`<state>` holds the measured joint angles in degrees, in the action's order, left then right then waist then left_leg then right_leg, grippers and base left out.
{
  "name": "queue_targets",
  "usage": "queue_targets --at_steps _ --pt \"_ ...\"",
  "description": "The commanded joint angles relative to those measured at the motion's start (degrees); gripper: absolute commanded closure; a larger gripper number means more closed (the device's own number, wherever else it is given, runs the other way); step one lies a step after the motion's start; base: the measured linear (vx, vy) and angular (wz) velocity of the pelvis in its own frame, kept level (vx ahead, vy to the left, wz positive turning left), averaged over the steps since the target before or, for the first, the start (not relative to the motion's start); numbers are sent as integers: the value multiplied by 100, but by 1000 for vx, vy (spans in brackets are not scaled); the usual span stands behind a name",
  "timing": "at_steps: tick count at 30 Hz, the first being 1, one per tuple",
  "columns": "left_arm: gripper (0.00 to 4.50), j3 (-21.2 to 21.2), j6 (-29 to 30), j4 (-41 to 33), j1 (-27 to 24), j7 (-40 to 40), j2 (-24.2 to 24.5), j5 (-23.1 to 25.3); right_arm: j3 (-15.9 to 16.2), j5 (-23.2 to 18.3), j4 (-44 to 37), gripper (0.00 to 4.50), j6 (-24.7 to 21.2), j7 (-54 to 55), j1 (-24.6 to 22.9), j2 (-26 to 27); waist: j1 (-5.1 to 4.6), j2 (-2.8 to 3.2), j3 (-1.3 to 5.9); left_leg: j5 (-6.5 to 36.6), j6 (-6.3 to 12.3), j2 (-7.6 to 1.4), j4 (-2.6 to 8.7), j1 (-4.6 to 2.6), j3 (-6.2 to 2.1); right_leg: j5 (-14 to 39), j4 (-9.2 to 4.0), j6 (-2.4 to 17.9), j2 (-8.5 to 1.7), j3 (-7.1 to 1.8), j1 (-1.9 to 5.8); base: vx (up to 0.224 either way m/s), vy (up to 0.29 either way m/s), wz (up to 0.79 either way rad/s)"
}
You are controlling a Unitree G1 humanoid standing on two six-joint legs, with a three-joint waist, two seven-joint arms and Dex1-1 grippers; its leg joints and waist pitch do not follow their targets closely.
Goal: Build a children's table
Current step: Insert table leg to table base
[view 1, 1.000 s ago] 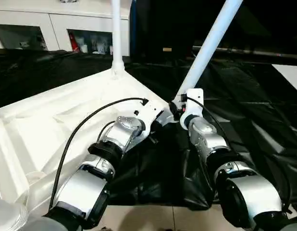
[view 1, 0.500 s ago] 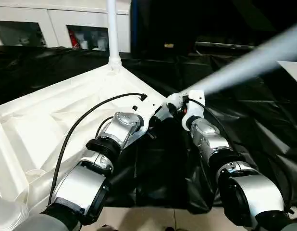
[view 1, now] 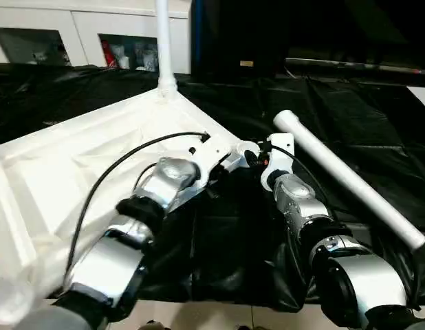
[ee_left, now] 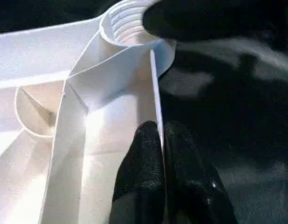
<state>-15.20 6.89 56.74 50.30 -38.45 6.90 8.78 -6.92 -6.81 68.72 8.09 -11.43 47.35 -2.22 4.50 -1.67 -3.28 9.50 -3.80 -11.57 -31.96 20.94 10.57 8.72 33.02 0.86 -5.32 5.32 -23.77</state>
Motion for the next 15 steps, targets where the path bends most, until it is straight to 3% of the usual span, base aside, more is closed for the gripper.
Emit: queue_targets --at_steps 1,5,8,10,12,15 --pt "450 -301 -526 -58 -262 -503 98 167 -13 19 -46 292 49 -7 -45 13 -3 0 376 1591 163 -178 358 -69 -28 1865 -410 1127 -371 -287 302 0 0 0" --pt "450 -685 -1872 -324 -572 -1619 643 257 -1 50 -154 326 103 -57 -140 -12 21 38 388 1529 69 -198 366 -74 -32 1707 -373 1103 -378 -298 287 0 0 0" --pt "450 -744 -2582 -218 -587 -1861 978 338 -24 31 -251 346 129 -95 -246 -68 28 54 405 1468 8 -213 372 -91 -7 1356 -303 1166 -348 -300 282 0 0 0" --pt "450 -758 -2788 -174 -569 -1966 1068 350 -42 18 -274 356 132 -92 -277 -93 28 64 413 1432 -12 -220 370 -108 6 1179 -282 1193 -330 -302 276 0 0 0" --pt "450 -774 -2971 -115 -534 -2027 1184 389 -68 6 -310 383 134 -106 -328 -126 19 36 433 1253 21 -202 349 -86 32 776 -211 1279 -320 -313 311 0 0 0" --pt "450 -763 -3300 62 -443 -2116 1362 426 -82 -3 -424 406 105 -145 -433 -186 41 45 429 1160 94 -189 326 -81 58 719 -208 1315 -333 -325 317 0 0 0"
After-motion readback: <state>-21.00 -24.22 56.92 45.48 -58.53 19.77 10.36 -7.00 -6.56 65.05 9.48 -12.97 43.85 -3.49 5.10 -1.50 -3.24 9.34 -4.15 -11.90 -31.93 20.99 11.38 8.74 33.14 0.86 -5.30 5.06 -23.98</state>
